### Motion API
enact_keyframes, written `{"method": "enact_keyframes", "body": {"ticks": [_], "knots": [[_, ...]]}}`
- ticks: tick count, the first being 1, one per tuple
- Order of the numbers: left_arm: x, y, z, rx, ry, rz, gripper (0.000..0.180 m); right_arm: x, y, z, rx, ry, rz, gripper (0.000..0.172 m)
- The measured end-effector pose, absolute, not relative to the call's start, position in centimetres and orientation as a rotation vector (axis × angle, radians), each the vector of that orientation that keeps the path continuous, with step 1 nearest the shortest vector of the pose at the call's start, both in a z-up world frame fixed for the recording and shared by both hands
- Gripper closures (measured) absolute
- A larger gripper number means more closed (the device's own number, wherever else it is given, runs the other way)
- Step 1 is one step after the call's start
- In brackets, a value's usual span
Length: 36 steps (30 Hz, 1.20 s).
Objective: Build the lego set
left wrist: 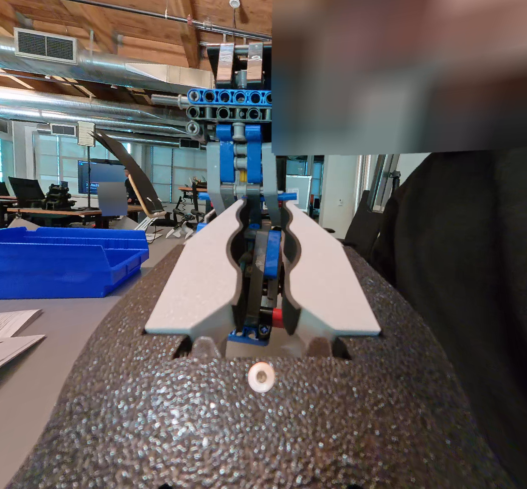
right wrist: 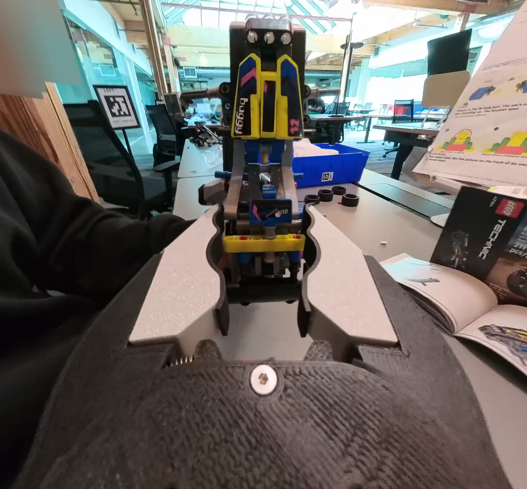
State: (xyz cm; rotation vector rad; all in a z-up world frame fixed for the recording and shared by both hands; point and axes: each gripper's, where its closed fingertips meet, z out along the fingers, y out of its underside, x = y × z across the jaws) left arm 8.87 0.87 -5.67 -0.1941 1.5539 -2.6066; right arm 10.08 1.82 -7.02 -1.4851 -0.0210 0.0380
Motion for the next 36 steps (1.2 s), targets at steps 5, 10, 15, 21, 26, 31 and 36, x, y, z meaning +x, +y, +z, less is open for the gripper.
{"method": "enact_keyframes", "body": {"ticks": [5,10,15,21,26,31,36], "knots": [[8.4,1.0,-5.4,-0.149,1.577,-2.592,0.162,9.6,2.0,-6.8,-1.505,-0.068,-0.031,0.121],[7.6,1.0,-4.8,-0.127,1.577,-2.524,0.161,8.9,2.0,-6.0,-1.505,-0.103,-0.057,0.121],[8.1,0.5,-5.7,-0.188,1.678,-2.388,0.156,9.3,2.2,-6.2,-1.494,-0.068,-0.021,0.121],[8.0,0.7,-6.1,-0.222,1.740,-2.370,0.160,9.1,2.4,-6.9,-1.526,-0.085,-0.024,0.121],[8.3,0.6,-6.2,-0.342,1.757,-2.449,0.161,9.4,2.3,-7.2,-1.511,-0.056,0.031,0.121],[8.4,0.7,-6.2,-0.454,1.784,-2.531,0.161,9.1,2.0,-7.4,-1.486,-0.050,0.138,0.123],[8.6,1.0,-6.6,-0.459,1.752,-2.499,0.161,9.4,2.4,-7.6,-1.473,-0.013,0.153,0.121]]}}
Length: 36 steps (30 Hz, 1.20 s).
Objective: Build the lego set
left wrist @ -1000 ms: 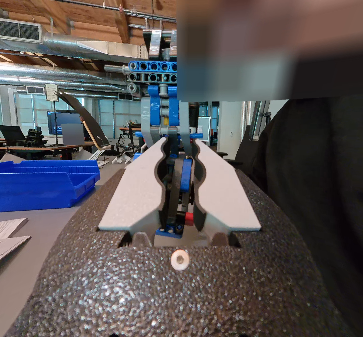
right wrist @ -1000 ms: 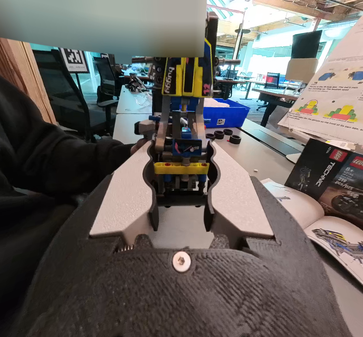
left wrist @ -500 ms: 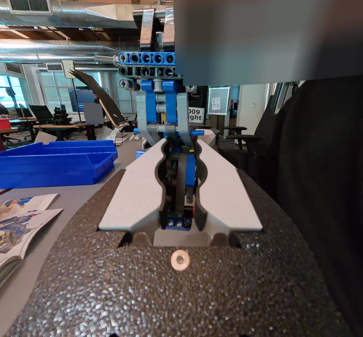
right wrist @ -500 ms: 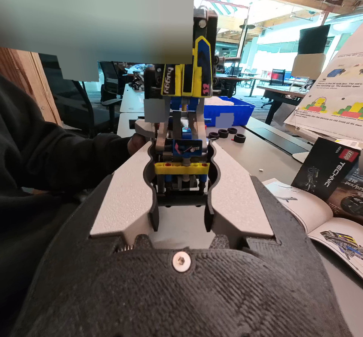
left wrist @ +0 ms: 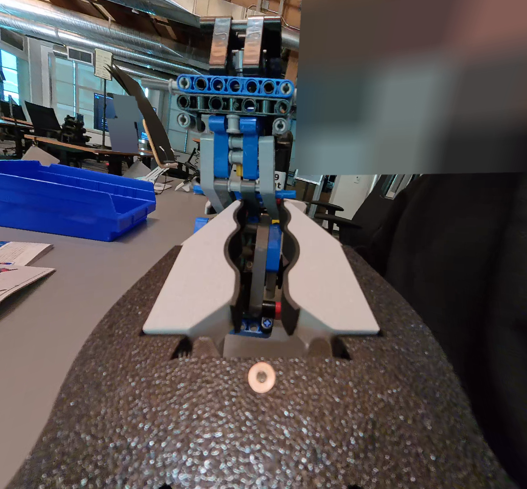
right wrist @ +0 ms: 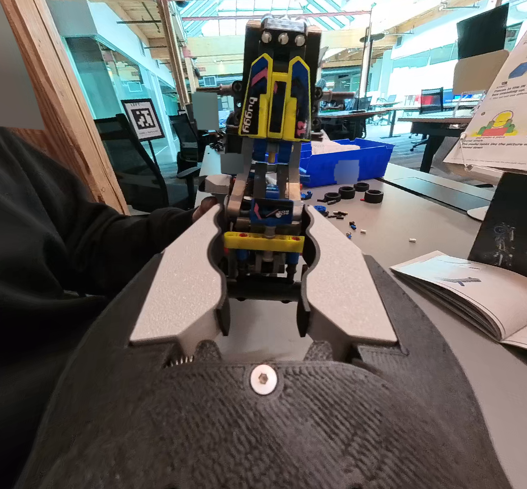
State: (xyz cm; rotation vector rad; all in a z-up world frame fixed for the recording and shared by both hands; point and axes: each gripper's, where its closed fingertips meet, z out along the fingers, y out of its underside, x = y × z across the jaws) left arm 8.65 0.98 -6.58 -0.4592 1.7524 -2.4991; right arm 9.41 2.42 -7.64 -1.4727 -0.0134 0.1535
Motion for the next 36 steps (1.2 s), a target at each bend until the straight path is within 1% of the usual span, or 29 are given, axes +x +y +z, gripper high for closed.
{"method": "enact_keyframes", "body": {"ticks": [6,10,15,20,28,36], "knots": [[8.3,1.3,-7.4,-0.397,1.780,-2.402,0.160,9.1,2.8,-8.6,-1.536,-0.049,0.118,0.122],[9.3,2.0,-9.3,-0.461,1.848,-2.226,0.158,9.8,3.8,-10.7,-1.573,0.004,0.130,0.122],[9.3,2.9,-11.5,-0.504,1.911,-2.206,0.159,9.6,4.8,-13.1,-1.645,0.024,0.172,0.122],[9.8,3.4,-13.1,-0.535,1.944,-2.173,0.160,10.2,5.6,-14.6,-1.691,0.043,0.125,0.119],[11.0,3.9,-12.8,-0.446,2.011,-2.135,0.159,11.7,6.2,-14.2,-1.670,0.061,0.087,0.121],[13.0,6.0,-13.5,-0.503,2.068,-2.030,0.158,13.5,8.4,-15.1,-1.710,0.045,0.185,0.121]]}}
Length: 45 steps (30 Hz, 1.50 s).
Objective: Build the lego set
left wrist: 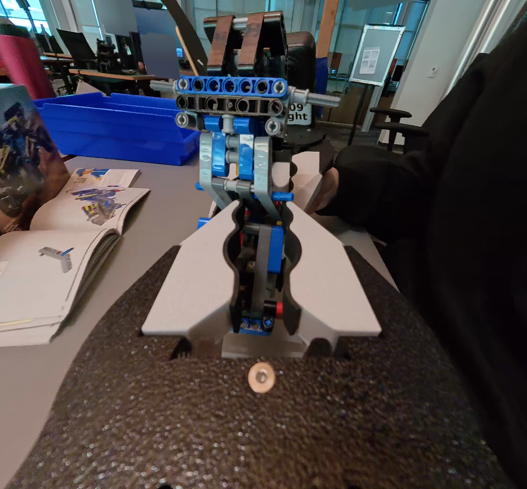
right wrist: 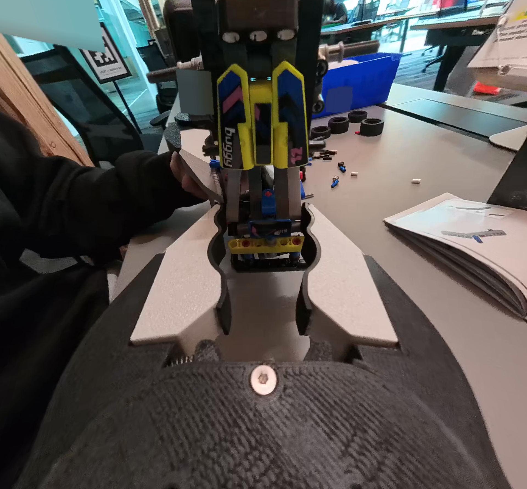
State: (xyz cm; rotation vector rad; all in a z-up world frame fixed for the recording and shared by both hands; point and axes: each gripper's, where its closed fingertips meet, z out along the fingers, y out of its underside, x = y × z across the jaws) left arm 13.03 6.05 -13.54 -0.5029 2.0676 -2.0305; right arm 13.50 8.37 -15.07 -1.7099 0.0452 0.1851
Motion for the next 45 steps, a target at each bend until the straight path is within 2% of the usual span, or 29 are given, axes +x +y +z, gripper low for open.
{"method": "enact_keyframes", "body": {"ticks": [13,30,45], "knots": [[16.4,10.2,-15.0,-0.635,2.049,-2.051,0.160,16.8,12.6,-16.4,-1.754,-0.094,0.226,0.121],[16.4,10.0,-14.7,-0.723,2.011,-2.161,0.160,16.6,12.4,-15.9,-1.676,0.019,0.268,0.121],[16.0,10.1,-14.8,-0.661,2.042,-2.085,0.160,16.1,12.4,-16.2,-1.720,0.017,0.297,0.121]]}}
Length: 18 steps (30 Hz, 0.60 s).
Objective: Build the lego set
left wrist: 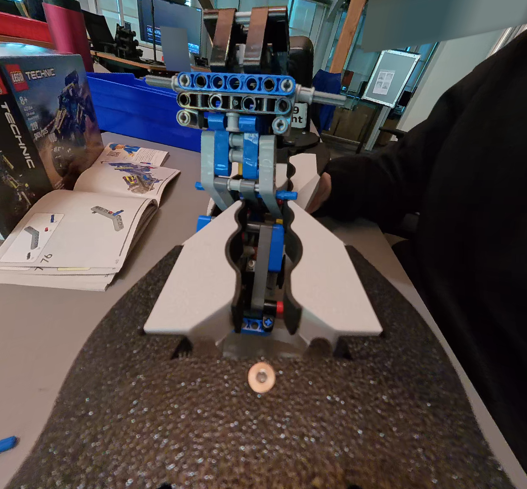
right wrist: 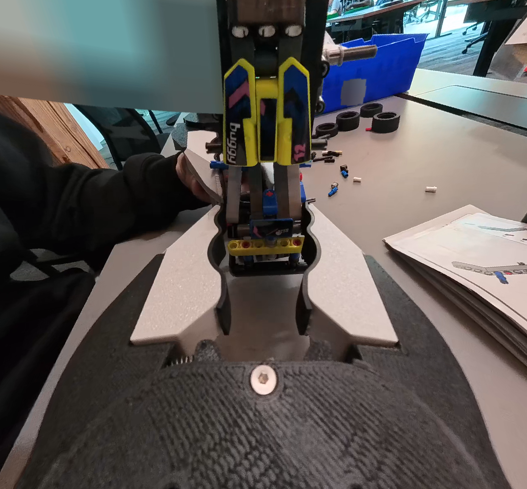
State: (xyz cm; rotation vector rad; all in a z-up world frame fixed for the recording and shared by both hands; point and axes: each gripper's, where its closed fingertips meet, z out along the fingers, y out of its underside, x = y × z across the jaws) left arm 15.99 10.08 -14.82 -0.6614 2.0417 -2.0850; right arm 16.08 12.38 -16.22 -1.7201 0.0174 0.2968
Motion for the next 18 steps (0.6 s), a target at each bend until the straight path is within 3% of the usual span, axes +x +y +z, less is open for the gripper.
{"method": "enact_keyframes", "body": {"ticks": [18], "knots": [[16.5,10.7,-13.5,-0.707,1.885,-2.237,0.161,16.8,11.8,-14.8,-1.588,0.043,0.220,0.116]]}}
